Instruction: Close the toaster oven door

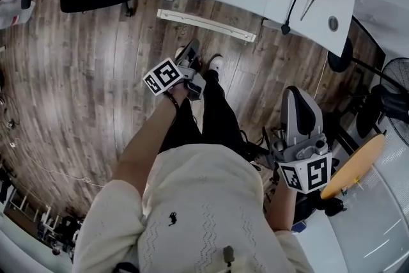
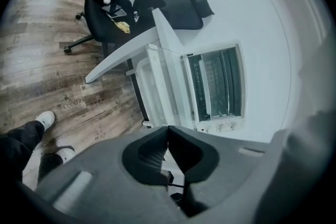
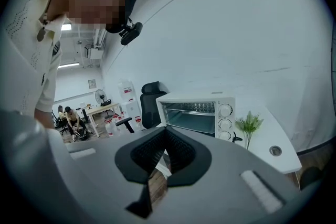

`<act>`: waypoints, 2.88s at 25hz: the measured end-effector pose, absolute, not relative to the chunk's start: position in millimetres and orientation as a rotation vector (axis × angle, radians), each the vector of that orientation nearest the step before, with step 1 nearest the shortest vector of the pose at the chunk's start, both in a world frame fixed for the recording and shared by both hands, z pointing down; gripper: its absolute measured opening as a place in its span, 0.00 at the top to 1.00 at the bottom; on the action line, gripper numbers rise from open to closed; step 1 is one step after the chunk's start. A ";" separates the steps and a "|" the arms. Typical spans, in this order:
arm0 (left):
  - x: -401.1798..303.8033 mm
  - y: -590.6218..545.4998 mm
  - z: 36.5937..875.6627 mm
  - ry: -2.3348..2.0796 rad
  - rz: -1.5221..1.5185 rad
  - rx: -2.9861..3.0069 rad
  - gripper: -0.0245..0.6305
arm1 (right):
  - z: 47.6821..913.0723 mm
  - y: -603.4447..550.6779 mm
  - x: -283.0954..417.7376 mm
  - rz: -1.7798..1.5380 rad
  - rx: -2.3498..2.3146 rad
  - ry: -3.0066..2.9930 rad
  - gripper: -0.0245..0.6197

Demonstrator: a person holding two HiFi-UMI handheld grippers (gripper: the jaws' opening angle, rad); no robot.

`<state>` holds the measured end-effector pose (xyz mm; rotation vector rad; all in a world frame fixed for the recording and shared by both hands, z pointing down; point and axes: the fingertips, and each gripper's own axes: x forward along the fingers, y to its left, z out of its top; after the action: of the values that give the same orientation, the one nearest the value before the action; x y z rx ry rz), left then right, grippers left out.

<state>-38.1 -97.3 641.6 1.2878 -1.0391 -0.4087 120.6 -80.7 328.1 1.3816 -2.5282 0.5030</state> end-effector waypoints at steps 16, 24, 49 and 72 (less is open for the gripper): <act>-24.5 -129.4 672.3 -0.972 -0.651 1.236 0.83 | 372.1 -68.8 126.7 0.590 1.337 -2.472 0.95; -25.9 -132.2 673.2 -0.952 -0.690 1.270 0.82 | 380.8 -61.6 130.3 0.588 1.332 -2.447 0.95; -19.9 -146.8 654.8 -0.865 -0.742 1.310 0.90 | 386.6 -66.8 124.6 0.564 1.311 -2.432 0.95; -18.3 -146.1 632.3 -0.839 -0.766 1.290 0.91 | 363.5 -77.7 121.5 0.487 1.310 -2.474 0.95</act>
<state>-18.3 -146.1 632.3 1.2897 -0.8388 -0.7658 121.5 -77.7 363.5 1.3103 -2.4744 0.4866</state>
